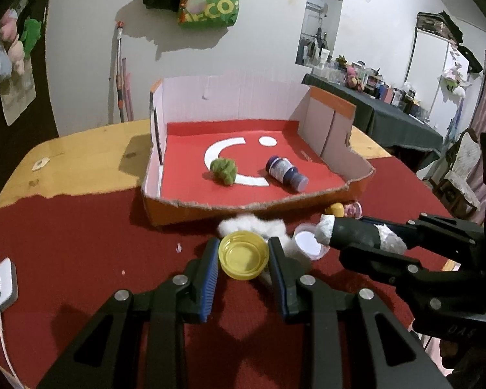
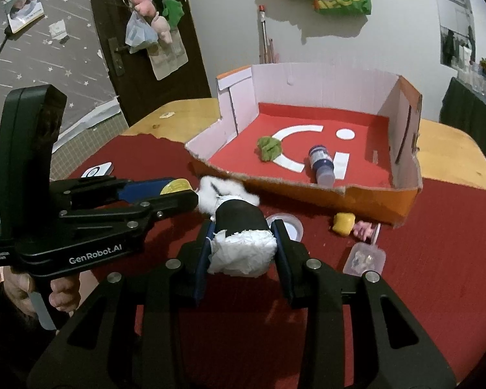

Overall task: Organize objects
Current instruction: 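Carry the yellow lid and black-and-white plush toward the box with both grippers, then lower the yellow lid and black-and-white plush into the box with both grippers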

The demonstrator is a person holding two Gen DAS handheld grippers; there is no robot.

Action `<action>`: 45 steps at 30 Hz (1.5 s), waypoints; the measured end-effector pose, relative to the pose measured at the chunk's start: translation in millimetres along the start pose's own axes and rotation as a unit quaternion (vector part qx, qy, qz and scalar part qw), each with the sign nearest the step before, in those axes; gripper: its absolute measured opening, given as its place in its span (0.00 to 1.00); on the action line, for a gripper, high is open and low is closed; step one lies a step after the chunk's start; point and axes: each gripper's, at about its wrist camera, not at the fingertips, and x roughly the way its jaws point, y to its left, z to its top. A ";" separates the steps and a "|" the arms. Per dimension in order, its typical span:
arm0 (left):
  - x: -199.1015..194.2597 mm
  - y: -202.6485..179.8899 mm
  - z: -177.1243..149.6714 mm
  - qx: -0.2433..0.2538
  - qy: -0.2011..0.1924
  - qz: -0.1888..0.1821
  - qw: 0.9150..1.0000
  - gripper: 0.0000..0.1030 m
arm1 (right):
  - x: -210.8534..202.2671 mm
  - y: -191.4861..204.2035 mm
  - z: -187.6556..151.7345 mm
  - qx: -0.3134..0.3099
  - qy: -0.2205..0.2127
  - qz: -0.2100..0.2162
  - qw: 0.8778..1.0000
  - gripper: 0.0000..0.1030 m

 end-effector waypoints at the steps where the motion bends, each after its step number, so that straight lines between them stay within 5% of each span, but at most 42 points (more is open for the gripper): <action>1: 0.1 0.0 2.2 0.002 -0.002 0.000 1.000 0.31 | -0.2 -0.8 2.0 -0.001 -0.002 -0.001 1.000 0.33; 25: 31.5 4.0 50.4 0.029 0.008 -0.016 0.999 0.31 | 22.0 -24.2 44.6 -0.017 -0.004 -0.016 1.000 0.33; 45: 86.4 15.0 71.5 0.051 0.071 -0.029 0.996 0.31 | 87.2 -49.0 60.6 -0.013 0.082 -0.011 0.996 0.33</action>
